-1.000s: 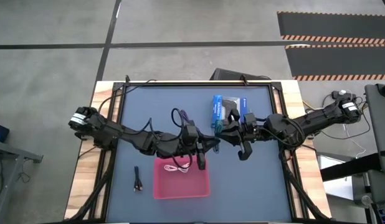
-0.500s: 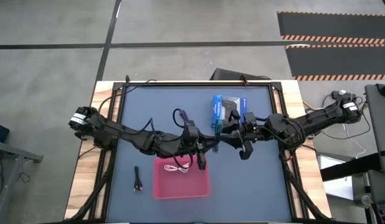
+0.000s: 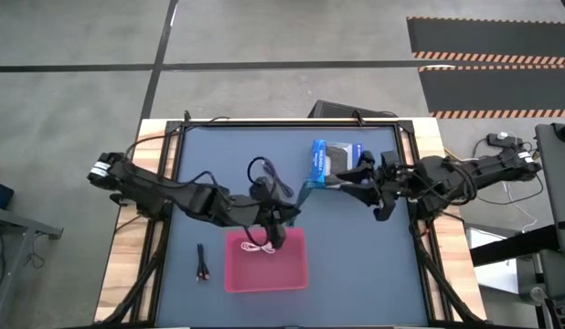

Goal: Pick and place USB-C Cables
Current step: Put the black and blue charger cable into the pink bin

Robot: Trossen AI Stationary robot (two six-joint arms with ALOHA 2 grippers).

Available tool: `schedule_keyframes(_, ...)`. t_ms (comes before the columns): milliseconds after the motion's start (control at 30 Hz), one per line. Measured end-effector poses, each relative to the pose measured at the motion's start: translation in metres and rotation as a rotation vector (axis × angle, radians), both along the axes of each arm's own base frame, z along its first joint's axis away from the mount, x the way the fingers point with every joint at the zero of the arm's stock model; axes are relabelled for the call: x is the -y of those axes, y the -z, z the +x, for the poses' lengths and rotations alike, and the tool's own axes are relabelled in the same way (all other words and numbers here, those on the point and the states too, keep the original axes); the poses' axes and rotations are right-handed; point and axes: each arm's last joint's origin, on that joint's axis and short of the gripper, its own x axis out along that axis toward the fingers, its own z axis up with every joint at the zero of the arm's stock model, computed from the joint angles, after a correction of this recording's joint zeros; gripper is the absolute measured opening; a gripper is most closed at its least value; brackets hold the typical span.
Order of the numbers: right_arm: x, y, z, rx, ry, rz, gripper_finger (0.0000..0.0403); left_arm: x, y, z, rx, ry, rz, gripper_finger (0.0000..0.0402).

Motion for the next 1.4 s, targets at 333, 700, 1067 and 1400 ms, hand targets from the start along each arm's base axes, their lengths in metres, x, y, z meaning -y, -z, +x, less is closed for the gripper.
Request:
schedule_keyframes(333,0.006,-0.022,-0.015,-0.181,0.094,-0.053,0.0169,-0.001,0.008,-0.038,-0.573,0.202,-0.227,0.0017)
schedule_keyframes(700,0.008,-0.041,-0.015,-0.239,0.156,-0.130,0.0169,0.024,0.045,-0.040,-0.921,0.471,-0.152,0.0017)
schedule_keyframes(1067,0.008,-0.039,-0.014,-0.247,0.178,-0.094,0.0169,0.035,0.098,-0.010,-1.062,0.616,0.048,0.0017)
schedule_keyframes(1400,0.009,-0.038,-0.013,-0.259,0.197,-0.121,0.0169,0.039,0.126,0.011,-1.024,0.606,0.159,0.0017)
